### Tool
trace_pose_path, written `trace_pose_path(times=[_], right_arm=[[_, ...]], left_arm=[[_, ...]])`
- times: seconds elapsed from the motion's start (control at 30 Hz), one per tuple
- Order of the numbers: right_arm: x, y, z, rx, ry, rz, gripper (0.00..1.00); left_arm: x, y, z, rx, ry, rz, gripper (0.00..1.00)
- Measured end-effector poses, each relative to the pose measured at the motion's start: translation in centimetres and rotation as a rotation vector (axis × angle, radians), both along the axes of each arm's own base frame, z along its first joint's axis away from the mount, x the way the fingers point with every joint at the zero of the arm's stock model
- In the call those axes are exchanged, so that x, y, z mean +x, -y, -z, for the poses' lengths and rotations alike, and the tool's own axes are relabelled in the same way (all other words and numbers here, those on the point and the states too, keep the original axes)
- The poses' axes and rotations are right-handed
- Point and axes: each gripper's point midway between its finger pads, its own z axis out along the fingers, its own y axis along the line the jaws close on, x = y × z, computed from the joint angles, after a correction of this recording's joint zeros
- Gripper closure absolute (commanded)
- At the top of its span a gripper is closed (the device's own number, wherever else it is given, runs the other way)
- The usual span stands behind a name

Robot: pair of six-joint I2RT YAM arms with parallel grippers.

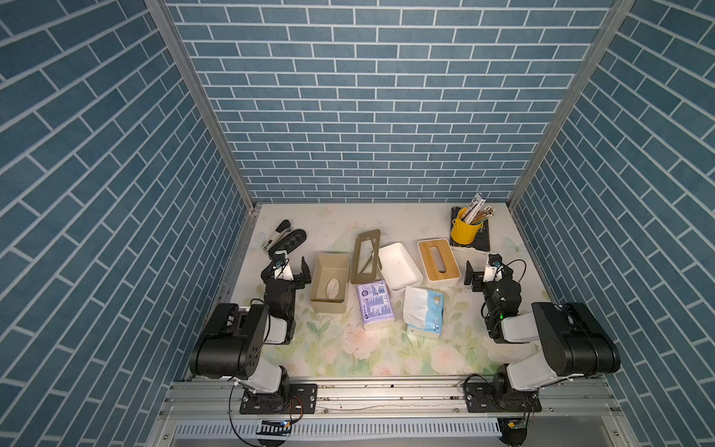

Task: Put the tissue paper into the tissue box
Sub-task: Pick up the paper towel from the center of the board.

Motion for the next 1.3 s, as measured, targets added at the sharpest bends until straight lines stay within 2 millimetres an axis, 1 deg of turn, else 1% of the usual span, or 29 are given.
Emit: trace_pose_path(times=[0.37, 0.53, 0.63, 0.67, 0.73, 0.83, 0.9, 0.97, 1.0, 1.07, 1.13, 1.17, 1.2, 1.27, 1.3], right_arm=[[0.0, 0.0, 0.0, 0.000, 0.000, -0.001, 0.00], [0.0, 0.0, 0.0, 0.000, -0.003, -0.002, 0.00], [-0.2, 0.0, -0.5, 0.000, -0.002, -0.002, 0.00], [-0.3, 0.0, -1.1, 0.001, 0.007, -0.003, 0.00], [-0.3, -0.1, -2.2, 0.002, 0.026, -0.004, 0.00], [0.3, 0.0, -3.6, 0.043, -0.016, 0.028, 0.00], [1.3, 0.2, -6.0, 0.072, -0.029, 0.066, 0.00], [2.3, -0.1, -8.1, 0.091, -0.059, 0.081, 0.00], [2.9, -0.8, -9.2, 0.102, -0.080, 0.061, 0.00], [3.3, -2.1, -10.6, 0.118, -0.119, -0.004, 0.00], [3.0, -3.8, -11.2, 0.180, -0.151, -0.086, 0.00], [2.5, -4.7, -11.2, 0.217, -0.168, -0.132, 0.02], [2.0, -5.4, -11.0, 0.254, -0.189, -0.171, 0.09], [1.3, -7.0, -10.5, 0.320, -0.240, -0.245, 0.17], [0.9, -7.7, -9.9, 0.346, -0.282, -0.276, 0.19]], left_arm=[[0.0, 0.0, 0.0, 0.000, 0.000, 0.000, 0.00], [-0.1, -0.4, 0.1, 0.004, -0.028, -0.024, 0.00], [0.0, -0.7, -1.5, 0.003, -0.006, -0.041, 0.00], [-0.1, -0.8, -2.6, -0.001, 0.020, -0.047, 0.00], [-0.4, -0.9, -4.0, -0.006, 0.056, -0.056, 0.00], [-1.3, -0.9, -6.1, -0.036, 0.082, -0.061, 0.00], [-1.3, -0.8, -8.2, -0.073, 0.087, -0.061, 0.00], [-0.8, -0.5, -11.6, -0.110, 0.099, -0.059, 0.00], [-0.4, -0.3, -14.2, -0.130, 0.123, -0.050, 0.00], [-0.3, 0.5, -17.1, -0.158, 0.153, -0.019, 0.00], [-0.5, 1.7, -18.3, -0.183, 0.145, 0.030, 0.00], [-0.5, 2.8, -18.2, -0.196, 0.122, 0.067, 0.00], [-0.6, 4.0, -17.8, -0.205, 0.091, 0.101, 0.04], [-0.9, 6.6, -16.3, -0.225, 0.019, 0.173, 0.25], [-1.4, 8.5, -15.0, -0.238, -0.039, 0.221, 0.39]])
